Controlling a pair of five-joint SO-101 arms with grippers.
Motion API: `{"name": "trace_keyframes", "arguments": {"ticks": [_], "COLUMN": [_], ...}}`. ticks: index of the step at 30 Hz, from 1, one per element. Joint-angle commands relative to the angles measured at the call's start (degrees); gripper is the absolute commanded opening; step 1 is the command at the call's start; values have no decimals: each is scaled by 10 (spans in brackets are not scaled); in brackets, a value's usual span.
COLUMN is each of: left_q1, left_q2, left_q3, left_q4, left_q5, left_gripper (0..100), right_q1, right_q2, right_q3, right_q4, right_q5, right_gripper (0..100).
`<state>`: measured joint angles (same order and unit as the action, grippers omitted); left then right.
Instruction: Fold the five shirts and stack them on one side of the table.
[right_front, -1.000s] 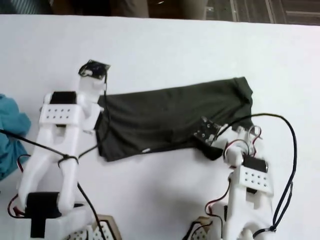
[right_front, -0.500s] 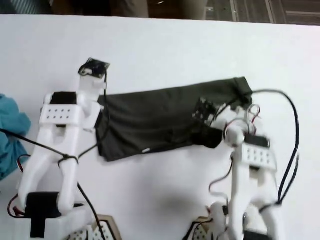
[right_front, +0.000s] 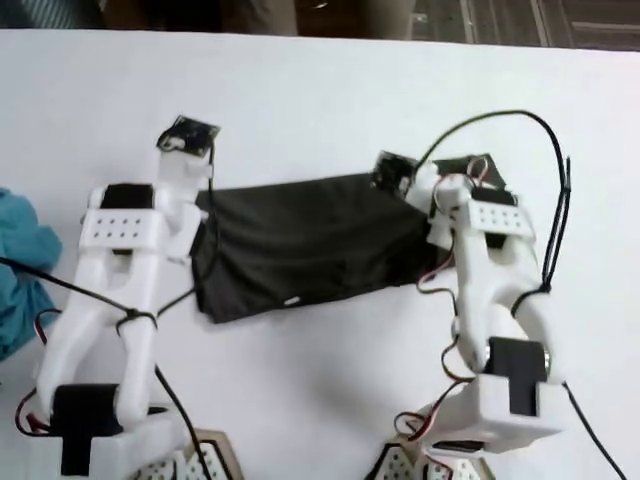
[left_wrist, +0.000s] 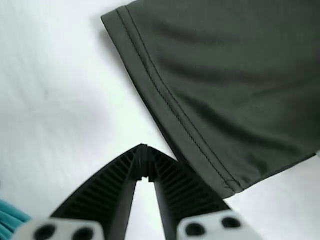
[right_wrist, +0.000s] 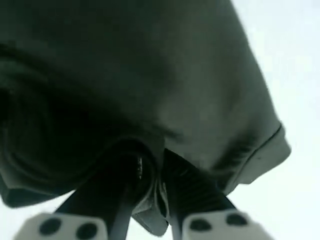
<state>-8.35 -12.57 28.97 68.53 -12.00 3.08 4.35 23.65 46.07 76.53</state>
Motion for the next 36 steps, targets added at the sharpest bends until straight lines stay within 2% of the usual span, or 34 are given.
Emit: {"name": "trace_keyframes", "arguments": {"ticks": [1, 13, 19, 26, 36], "left_q1": [1, 1, 1, 1, 2], "left_q2": [-25, -25, -25, -25, -25], "left_q3": [-3, -3, -3, -3, -4], "left_q4": [-4, -3, -3, -3, -7], "left_q5": [1, 2, 2, 2, 1], "left_gripper": [27, 27, 27, 27, 27], "right_q1": [-7, -14, -11, -10, 1], "right_q2": [4, 101, 119, 42, -54], "right_q3": [-59, -85, -85, -86, -84], "right_q4": [3, -7, -5, 7, 7], "right_q5": [-3, -2, -4, -4, -3], "right_gripper": [20, 24, 211, 167, 163]}}
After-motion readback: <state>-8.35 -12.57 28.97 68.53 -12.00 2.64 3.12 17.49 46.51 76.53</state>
